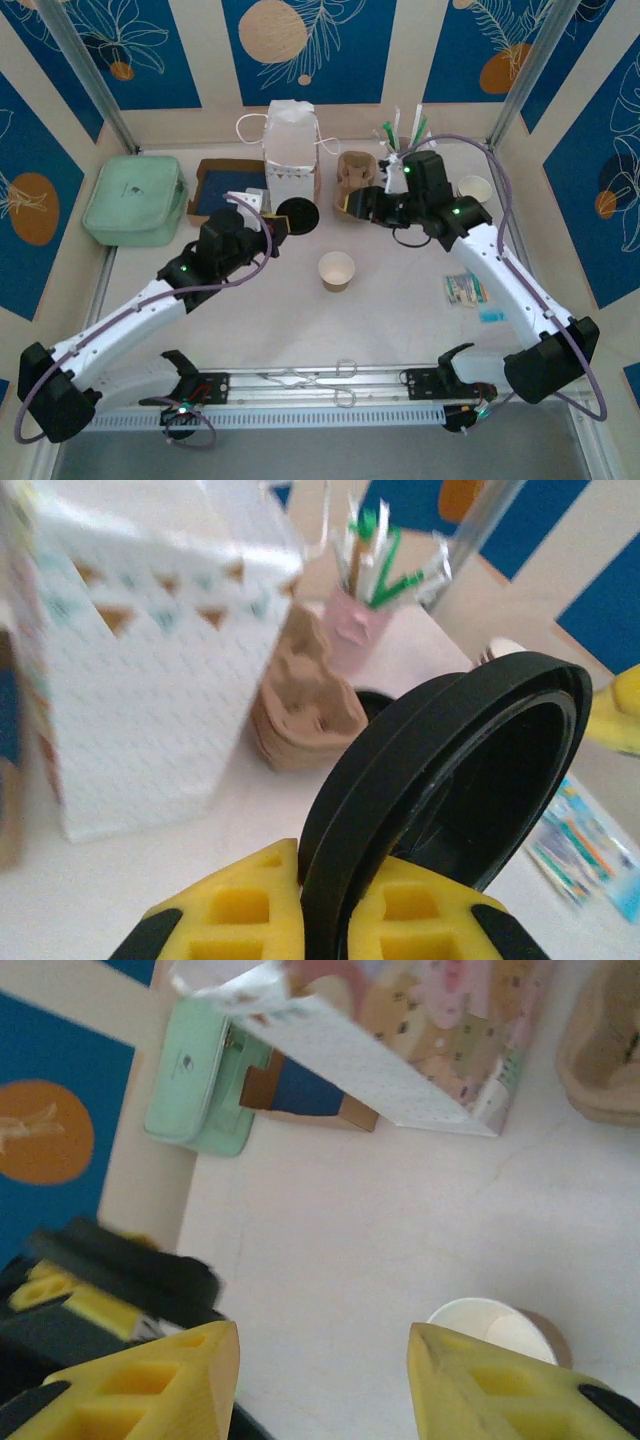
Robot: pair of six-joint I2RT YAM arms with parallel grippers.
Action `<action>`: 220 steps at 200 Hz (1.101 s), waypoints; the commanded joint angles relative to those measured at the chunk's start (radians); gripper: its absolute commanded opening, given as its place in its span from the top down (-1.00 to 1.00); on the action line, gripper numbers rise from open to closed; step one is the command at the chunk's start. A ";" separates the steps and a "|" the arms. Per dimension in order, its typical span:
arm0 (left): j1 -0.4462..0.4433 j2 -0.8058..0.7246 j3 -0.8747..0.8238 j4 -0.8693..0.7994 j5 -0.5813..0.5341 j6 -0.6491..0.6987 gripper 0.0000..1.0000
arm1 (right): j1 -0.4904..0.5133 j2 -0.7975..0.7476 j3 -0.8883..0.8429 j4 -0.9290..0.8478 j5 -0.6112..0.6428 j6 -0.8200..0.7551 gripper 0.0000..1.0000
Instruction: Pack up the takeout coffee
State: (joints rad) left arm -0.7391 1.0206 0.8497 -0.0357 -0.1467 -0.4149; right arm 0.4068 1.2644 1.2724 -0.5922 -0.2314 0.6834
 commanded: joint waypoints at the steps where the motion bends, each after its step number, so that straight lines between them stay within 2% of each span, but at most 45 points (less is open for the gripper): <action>1: -0.046 -0.085 -0.063 0.130 -0.230 0.209 1.00 | -0.048 -0.001 -0.018 -0.005 -0.209 0.114 0.00; 26: -0.075 -0.159 -0.176 0.367 -0.310 0.375 1.00 | -0.073 0.009 -0.029 0.057 -0.373 0.181 -0.10; 46: -0.090 -0.191 -0.250 0.549 -0.312 0.510 1.00 | -0.083 0.020 -0.066 0.199 -0.543 0.309 -0.16; 63: -0.117 -0.197 -0.312 0.716 -0.301 0.665 1.00 | -0.068 0.022 -0.086 0.306 -0.606 0.413 -0.24; 84: -0.151 -0.178 -0.336 0.843 -0.329 0.826 1.00 | -0.036 0.032 -0.075 0.348 -0.639 0.478 -0.27; 108: -0.173 -0.149 -0.333 0.906 -0.334 0.933 1.00 | -0.001 0.042 -0.060 0.363 -0.634 0.524 -0.36; 192: -0.290 -0.042 -0.377 1.181 -0.407 1.183 1.00 | 0.068 0.107 0.018 0.493 -0.674 0.634 -0.42; 220: -0.305 -0.022 -0.369 1.197 -0.410 1.211 1.00 | 0.071 0.104 0.026 0.516 -0.677 0.653 -0.42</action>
State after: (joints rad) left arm -1.0283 0.9928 0.4747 1.0531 -0.5293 0.7238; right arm 0.4702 1.3708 1.2636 -0.1085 -0.8692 1.3048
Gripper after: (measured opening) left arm 0.126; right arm 0.710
